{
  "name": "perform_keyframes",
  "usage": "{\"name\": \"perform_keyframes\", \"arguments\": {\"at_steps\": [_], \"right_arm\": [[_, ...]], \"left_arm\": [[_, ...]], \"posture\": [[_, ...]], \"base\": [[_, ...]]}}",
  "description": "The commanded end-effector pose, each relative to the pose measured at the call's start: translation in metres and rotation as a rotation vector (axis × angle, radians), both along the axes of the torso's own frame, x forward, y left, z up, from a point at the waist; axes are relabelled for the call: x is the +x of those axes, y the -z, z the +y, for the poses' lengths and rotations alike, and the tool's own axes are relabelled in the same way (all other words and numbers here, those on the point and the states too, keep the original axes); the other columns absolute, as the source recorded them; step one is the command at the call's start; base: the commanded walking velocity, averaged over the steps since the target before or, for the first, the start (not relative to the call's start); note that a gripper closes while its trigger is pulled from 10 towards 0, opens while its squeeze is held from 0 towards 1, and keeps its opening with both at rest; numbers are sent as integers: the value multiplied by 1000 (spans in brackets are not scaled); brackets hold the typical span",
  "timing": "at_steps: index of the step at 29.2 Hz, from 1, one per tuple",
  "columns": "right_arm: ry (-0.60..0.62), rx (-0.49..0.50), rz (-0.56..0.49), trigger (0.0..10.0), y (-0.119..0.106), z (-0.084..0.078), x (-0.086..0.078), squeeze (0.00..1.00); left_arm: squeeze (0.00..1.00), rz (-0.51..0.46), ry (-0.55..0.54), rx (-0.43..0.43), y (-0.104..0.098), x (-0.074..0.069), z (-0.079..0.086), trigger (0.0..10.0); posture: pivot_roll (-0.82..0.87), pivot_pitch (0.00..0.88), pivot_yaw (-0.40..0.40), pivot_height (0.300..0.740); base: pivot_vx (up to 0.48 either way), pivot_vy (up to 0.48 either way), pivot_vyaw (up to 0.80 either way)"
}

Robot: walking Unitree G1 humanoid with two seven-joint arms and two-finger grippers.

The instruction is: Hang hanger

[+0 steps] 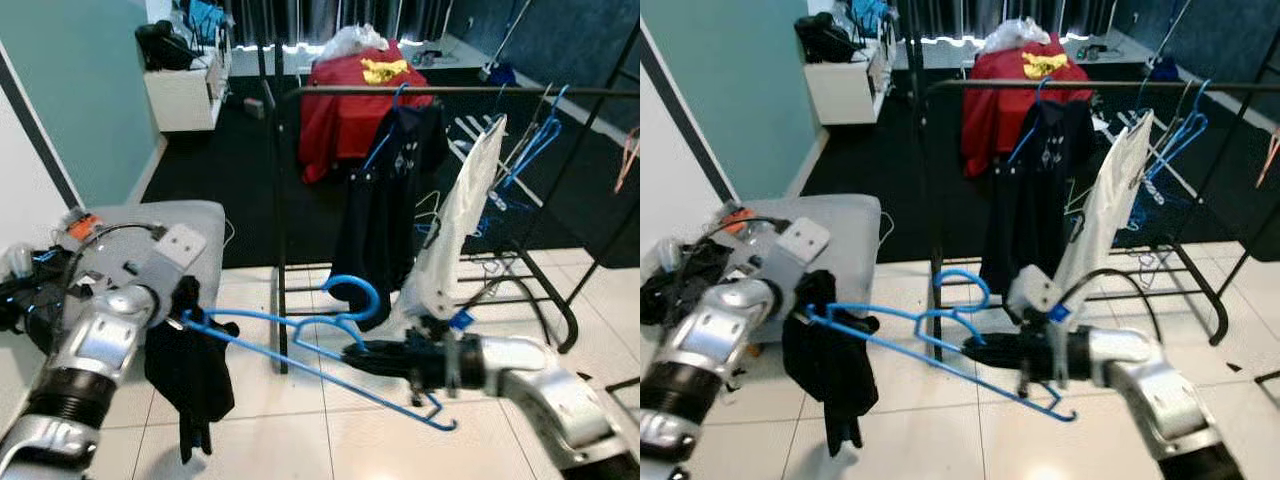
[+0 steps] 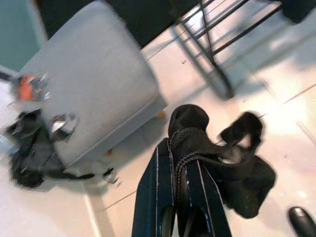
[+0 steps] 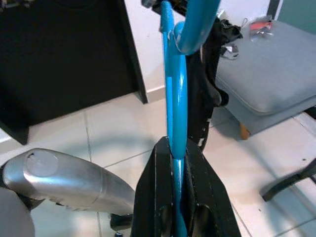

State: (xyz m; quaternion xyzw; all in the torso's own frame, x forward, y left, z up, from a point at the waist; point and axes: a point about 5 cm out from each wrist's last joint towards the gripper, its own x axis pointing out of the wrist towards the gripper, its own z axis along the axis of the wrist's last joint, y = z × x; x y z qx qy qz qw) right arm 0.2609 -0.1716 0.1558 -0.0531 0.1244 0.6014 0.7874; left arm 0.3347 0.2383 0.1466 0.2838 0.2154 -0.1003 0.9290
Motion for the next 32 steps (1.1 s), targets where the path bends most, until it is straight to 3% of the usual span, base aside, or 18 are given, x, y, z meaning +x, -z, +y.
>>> {"name": "perform_keyframes", "arguments": {"at_steps": [1, 6, 14, 23, 32], "right_arm": [[-26, 0, -8, 10000, -2, -2, 4, 0], [-35, -118, -35, 10000, 3, -8, 9, 0], [-15, -197, -93, 10000, -4, -20, 13, 0], [-17, -172, -119, 10000, -18, -27, 9, 0], [-15, -189, -117, 10000, -15, -30, 9, 0]], "left_arm": [[0, -13, 41, -10, -11, -2, 0, 10000], [0, 13, 113, 9, -24, -6, 0, 10000], [0, 30, 151, 23, -29, -13, 2, 10000], [0, 57, 172, 7, -28, -17, -3, 10000], [0, 63, 205, -21, -30, -19, -13, 10000]], "posture": [[23, 51, -17, 740], [27, 57, -28, 740], [23, 59, -28, 740], [21, 66, -25, 740], [22, 66, -25, 740]], "base": [[0, 0, 0], [0, 0, 0], [0, 0, 0], [0, 0, 0], [0, 0, 0]]}}
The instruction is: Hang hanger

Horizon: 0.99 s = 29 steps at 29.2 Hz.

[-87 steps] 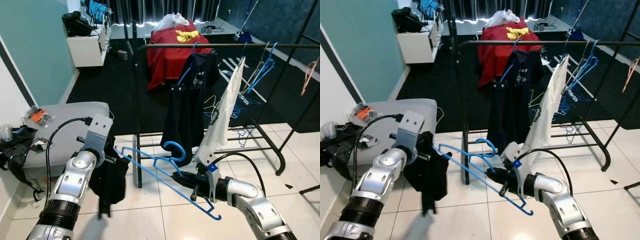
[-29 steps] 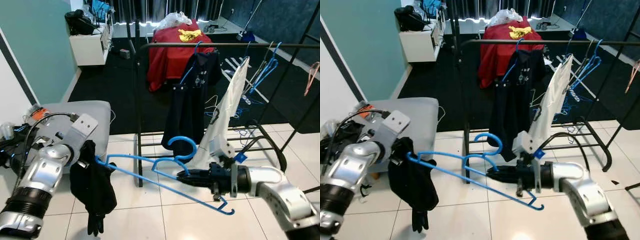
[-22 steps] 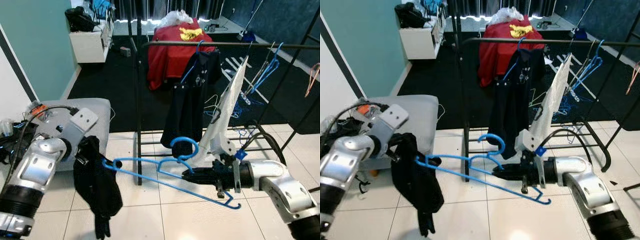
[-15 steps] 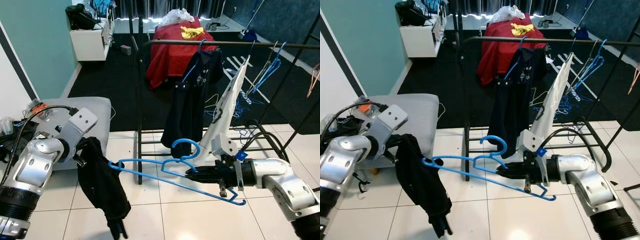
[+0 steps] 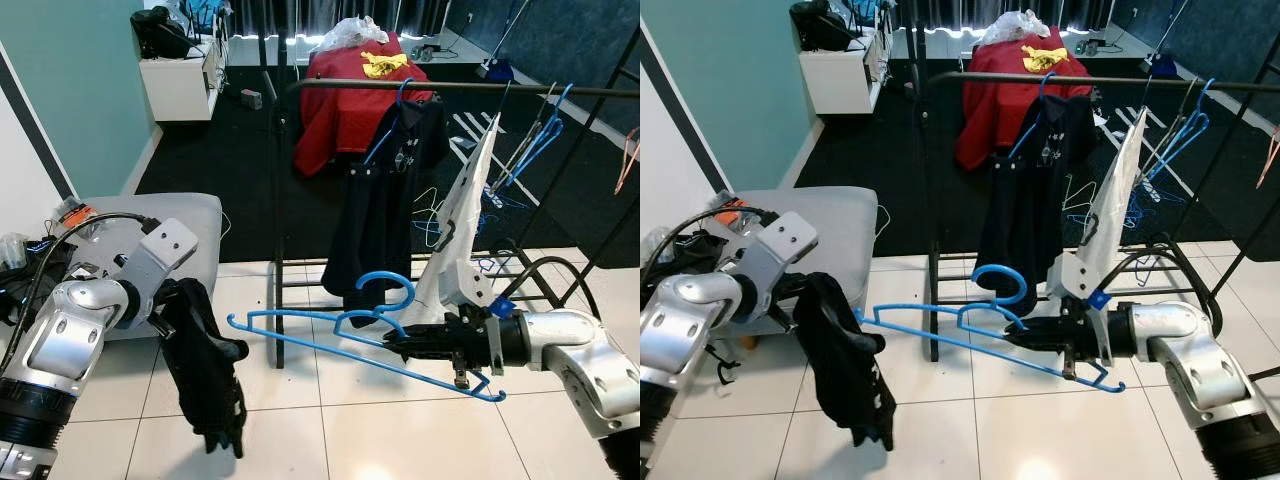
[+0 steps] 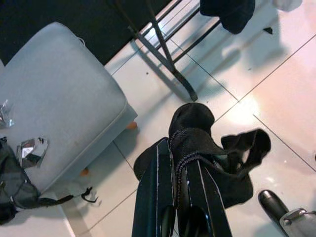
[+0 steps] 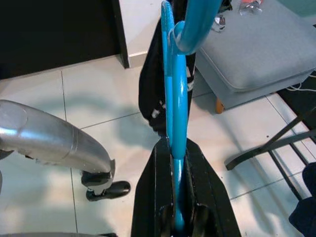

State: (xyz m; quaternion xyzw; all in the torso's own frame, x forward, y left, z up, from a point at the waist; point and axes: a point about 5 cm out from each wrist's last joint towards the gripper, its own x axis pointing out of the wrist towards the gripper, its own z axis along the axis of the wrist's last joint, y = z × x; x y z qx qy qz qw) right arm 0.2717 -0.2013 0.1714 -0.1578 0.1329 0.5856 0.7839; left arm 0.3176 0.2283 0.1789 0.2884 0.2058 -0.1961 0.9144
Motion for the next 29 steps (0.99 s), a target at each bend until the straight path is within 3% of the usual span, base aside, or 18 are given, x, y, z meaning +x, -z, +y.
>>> {"name": "perform_keyframes", "arguments": {"at_steps": [1, 3, 8, 12, 29], "right_arm": [[-13, -24, 4, 10000, 3, -1, -2, 0], [-13, -24, 4, 10000, 3, -1, -2, 0], [-8, -74, 1, 10000, 13, -1, 0, 0], [-1, -73, -2, 10000, 14, 0, 1, 0], [30, -46, -82, 10000, 10, 5, 8, 0]], "left_arm": [[0, 21, 22, 6, 2, -2, -5, 10000], [0, 21, 22, 6, 2, -2, -5, 10000], [0, 13, 96, -32, -12, -8, -27, 10000], [0, 3, 114, -44, -18, -9, -35, 10000], [0, 24, 190, -61, -23, -16, -61, 10000]], "posture": [[22, 66, -25, 740], [22, 66, -25, 740], [30, 68, -30, 740], [29, 69, -29, 740], [24, 57, -18, 740]], "base": [[0, 0, 0], [0, 0, 0], [0, 0, 0], [0, 0, 0], [0, 0, 0]]}}
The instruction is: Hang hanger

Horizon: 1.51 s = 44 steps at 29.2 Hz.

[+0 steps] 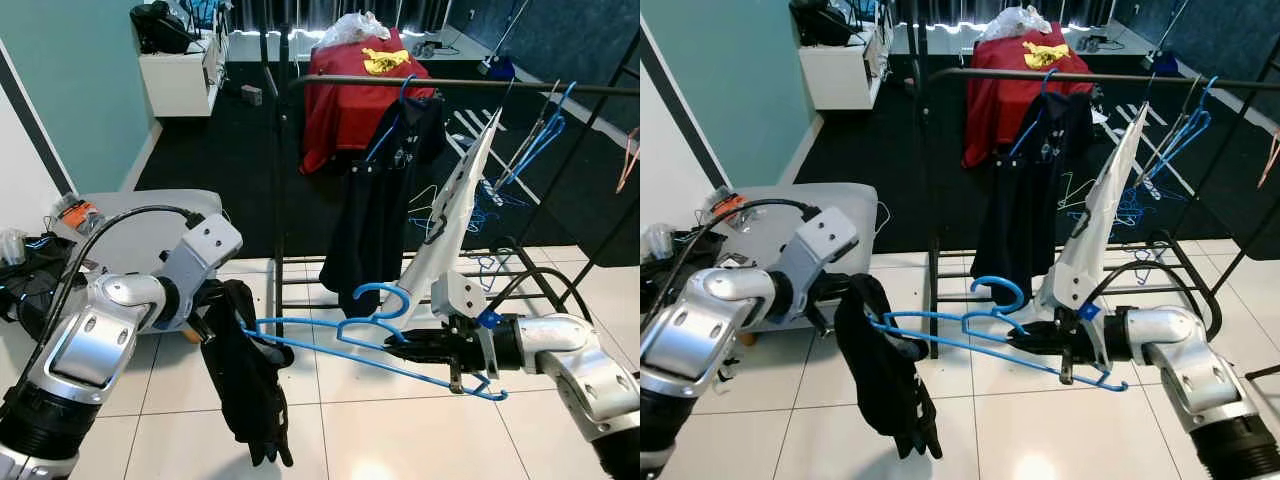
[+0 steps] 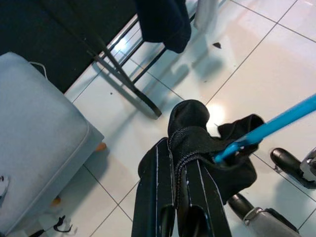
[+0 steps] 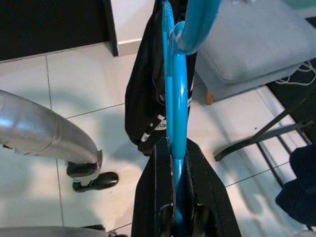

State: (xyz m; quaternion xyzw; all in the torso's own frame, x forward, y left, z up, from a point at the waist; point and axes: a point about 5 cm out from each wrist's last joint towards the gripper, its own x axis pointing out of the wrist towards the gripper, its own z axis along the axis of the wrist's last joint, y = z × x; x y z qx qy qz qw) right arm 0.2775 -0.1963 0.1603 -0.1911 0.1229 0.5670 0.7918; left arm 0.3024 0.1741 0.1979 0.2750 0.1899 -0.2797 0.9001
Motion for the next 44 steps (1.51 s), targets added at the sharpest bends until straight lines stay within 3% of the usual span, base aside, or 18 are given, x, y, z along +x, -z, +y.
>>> {"name": "perform_keyframes", "arguments": {"at_steps": [1, 5, 14, 19, 20, 27, 38, 44], "right_arm": [[8, 0, -30, 10000, -2, 1, 3, 0], [14, -12, -34, 10000, 1, 1, 4, 0], [34, -31, -40, 10000, 5, 1, 6, 0], [72, -95, 71, 10000, 26, -5, 2, 0], [100, -80, 157, 10000, 38, -7, -2, 0], [128, -46, 210, 10000, 48, -10, -5, 0], [126, -21, 160, 10000, 34, -3, 4, 0], [100, -73, 186, 10000, 33, 0, 6, 0]], "left_arm": [[0, -5, 38, -7, -5, -2, -9, 10000], [0, -9, 65, -28, -10, -3, -18, 10000], [0, -10, 72, -31, -12, -5, -21, 10000], [0, -25, 67, -53, -19, -3, -23, 10000], [0, -31, 73, -74, -22, -3, -27, 10000], [0, -23, 96, -89, -23, -7, -34, 10000], [0, 5, 153, -65, -13, -14, -51, 10000], [0, 11, 172, -48, -9, -15, -60, 10000]], "posture": [[24, 55, -18, 740], [28, 47, -20, 740], [27, 38, -17, 740], [26, 30, -20, 740], [25, 28, -19, 740], [26, 31, -18, 740], [19, 37, -19, 740], [18, 40, -24, 740]], "base": [[0, 0, 0], [0, 0, 0], [0, 0, 0], [0, 0, 0], [0, 0, 0], [0, 0, 0], [0, 0, 0], [0, 0, 0]]}}
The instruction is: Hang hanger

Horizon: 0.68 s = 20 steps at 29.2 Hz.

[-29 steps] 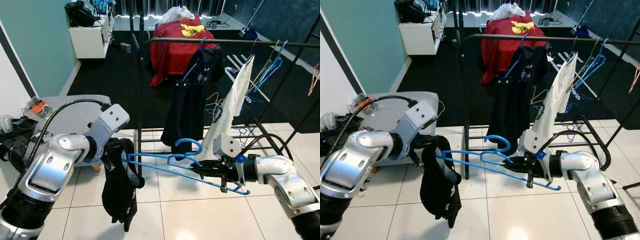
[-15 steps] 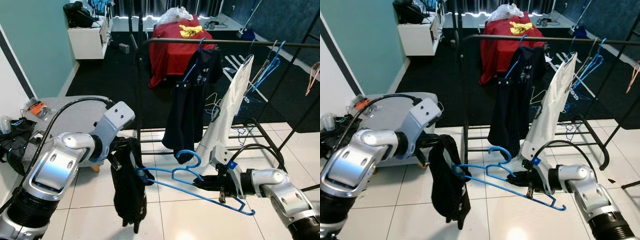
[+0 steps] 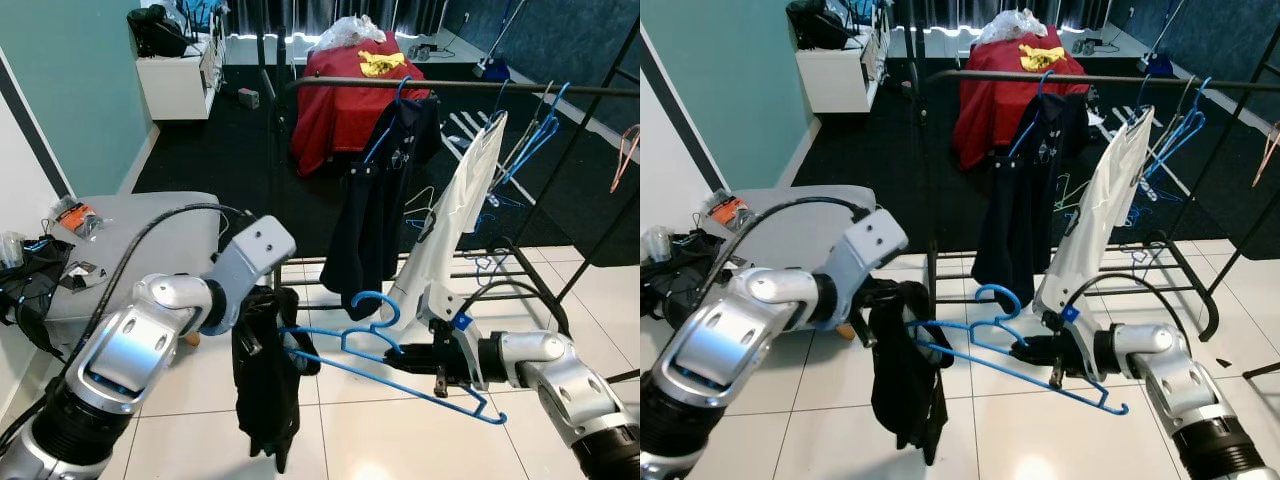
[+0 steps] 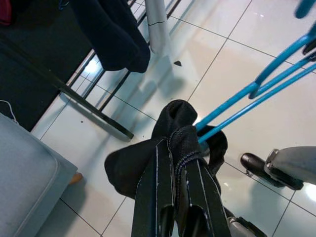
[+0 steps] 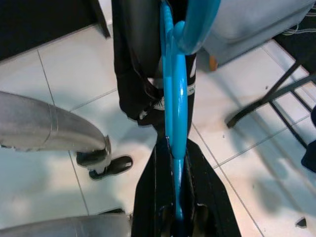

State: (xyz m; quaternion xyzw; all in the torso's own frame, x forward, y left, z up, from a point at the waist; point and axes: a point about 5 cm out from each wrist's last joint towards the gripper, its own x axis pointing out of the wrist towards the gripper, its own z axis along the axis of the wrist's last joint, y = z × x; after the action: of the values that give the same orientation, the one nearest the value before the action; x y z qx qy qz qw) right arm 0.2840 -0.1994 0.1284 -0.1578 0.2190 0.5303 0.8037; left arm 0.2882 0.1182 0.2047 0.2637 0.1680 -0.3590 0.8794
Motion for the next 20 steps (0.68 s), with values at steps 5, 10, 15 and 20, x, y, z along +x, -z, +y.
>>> {"name": "perform_keyframes", "arguments": {"at_steps": [5, 10, 15, 20], "right_arm": [[-22, -75, 115, 10000, 16, 5, -2, 0], [-39, -66, 160, 10000, 22, 12, -4, 0], [-37, -63, 176, 10000, 26, 15, -3, 0], [5, -55, 192, 10000, 30, 22, 7, 0]], "left_arm": [[0, -11, 5, -9, -2, 0, -11, 10000], [0, -16, -2, -20, -2, 1, -16, 10000], [0, -18, -2, -31, -4, 1, -20, 10000], [0, -14, 1, -50, -7, -1, -26, 10000]], "posture": [[15, 42, -23, 740], [14, 43, -21, 740], [14, 42, -20, 740], [17, 39, -20, 740]], "base": [[0, 0, 0], [0, 0, 0], [0, 0, 0], [0, 0, 0]]}}
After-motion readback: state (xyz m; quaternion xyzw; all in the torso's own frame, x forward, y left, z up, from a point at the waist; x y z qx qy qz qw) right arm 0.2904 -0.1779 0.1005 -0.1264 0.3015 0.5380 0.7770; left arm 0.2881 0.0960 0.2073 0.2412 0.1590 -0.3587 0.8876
